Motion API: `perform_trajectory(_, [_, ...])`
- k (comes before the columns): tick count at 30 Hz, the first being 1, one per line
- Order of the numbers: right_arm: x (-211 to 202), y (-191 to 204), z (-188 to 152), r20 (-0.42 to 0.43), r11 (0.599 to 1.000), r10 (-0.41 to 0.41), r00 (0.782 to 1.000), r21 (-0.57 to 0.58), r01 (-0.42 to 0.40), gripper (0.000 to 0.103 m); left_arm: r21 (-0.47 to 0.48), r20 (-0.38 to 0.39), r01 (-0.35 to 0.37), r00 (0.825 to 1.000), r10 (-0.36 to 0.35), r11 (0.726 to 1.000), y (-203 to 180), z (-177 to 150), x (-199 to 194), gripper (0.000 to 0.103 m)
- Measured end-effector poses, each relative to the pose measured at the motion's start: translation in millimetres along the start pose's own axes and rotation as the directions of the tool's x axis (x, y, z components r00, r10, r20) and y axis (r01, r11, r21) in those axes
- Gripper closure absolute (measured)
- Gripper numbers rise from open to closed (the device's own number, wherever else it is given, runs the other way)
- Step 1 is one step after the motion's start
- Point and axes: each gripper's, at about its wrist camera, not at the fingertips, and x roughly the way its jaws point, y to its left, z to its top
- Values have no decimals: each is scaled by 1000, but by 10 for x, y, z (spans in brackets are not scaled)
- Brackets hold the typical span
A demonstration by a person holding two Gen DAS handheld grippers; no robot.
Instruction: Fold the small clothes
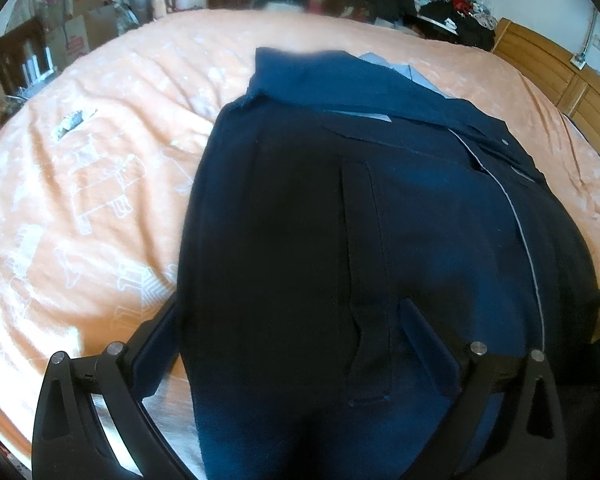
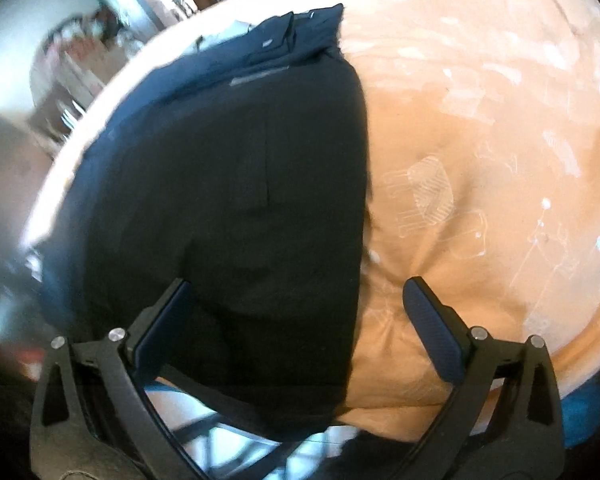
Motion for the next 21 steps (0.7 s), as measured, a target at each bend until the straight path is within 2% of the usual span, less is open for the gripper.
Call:
perform_trajectory(2, [-29,-154,7,18,993,94,995,71,-95,0,-1,12,2,1000,-2,1000,5,-10,-2,0])
perform_trajectory(5, [-32,-300,-12,49,976,183,982,109,-188,0,0,22,2,1000,-2,1000,11,-21,1,0])
perform_trajectory(21, [0,-278,-19,62,978,182,981,92,-188,0,-4,45,-7,999,7,1000,-11,-67,-3,0])
